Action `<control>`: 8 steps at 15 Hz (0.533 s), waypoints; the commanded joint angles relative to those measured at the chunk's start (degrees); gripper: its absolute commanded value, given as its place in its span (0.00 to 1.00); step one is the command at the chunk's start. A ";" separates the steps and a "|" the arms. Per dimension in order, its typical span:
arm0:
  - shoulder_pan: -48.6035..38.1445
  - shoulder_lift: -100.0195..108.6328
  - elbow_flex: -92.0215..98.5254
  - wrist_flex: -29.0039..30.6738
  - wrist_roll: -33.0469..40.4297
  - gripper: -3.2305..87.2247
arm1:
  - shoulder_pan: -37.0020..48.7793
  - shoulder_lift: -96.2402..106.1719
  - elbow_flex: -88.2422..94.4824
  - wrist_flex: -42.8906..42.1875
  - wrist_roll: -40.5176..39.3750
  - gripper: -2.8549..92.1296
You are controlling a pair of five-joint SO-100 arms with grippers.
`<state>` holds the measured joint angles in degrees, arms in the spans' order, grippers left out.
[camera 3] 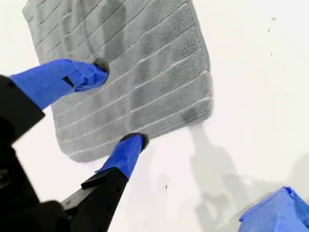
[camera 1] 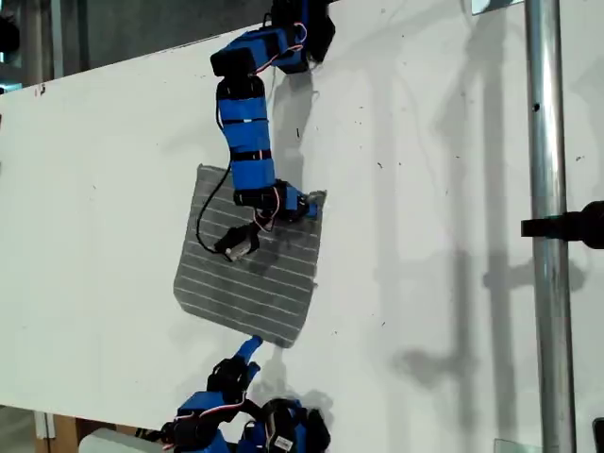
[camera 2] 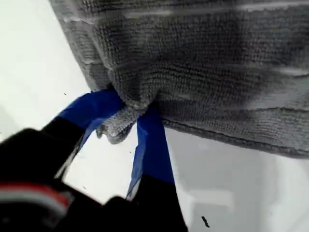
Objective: Grasp corners of a towel and fold twice.
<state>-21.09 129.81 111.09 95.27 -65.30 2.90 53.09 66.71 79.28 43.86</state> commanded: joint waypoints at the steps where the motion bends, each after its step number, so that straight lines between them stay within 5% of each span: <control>1: -0.62 -1.14 1.32 -2.99 -1.58 0.30 | -0.44 -0.44 -0.97 0.79 -0.62 0.03; 8: 2.37 -11.60 16.70 -20.92 -5.01 0.32 | -1.76 1.58 -0.88 0.97 0.70 0.03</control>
<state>-19.34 118.83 126.21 78.22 -69.61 1.67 52.91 66.27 79.63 43.95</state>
